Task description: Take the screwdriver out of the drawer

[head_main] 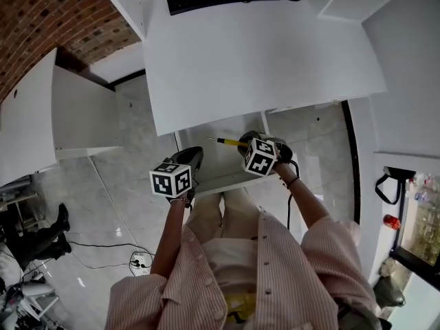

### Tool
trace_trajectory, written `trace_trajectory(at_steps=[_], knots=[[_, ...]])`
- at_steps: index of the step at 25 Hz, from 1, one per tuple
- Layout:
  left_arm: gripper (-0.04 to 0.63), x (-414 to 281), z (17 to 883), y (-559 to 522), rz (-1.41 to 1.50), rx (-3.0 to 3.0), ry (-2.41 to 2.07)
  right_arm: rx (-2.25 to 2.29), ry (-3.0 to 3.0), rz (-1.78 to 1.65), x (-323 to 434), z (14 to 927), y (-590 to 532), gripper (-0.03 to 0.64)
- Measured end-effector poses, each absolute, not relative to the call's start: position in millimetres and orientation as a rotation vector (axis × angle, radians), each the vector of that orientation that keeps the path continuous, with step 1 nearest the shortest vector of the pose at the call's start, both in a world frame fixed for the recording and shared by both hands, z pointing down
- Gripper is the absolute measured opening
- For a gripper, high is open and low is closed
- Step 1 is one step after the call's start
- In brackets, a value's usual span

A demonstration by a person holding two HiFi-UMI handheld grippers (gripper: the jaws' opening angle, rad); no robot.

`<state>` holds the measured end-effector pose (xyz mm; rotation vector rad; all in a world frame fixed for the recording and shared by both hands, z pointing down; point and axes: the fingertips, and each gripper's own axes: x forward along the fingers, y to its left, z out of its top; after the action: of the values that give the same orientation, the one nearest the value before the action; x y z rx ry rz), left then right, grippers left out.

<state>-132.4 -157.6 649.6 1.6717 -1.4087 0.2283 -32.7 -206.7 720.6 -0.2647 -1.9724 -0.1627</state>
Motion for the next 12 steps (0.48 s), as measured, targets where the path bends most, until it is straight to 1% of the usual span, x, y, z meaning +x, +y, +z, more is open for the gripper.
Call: trace_trajectory(at_steps=[12], knots=[[-0.002,-138,594,-166,0.188,1.787,-1.488,-0.178,-2.163,-0.134,-30,650,-205,0.080]])
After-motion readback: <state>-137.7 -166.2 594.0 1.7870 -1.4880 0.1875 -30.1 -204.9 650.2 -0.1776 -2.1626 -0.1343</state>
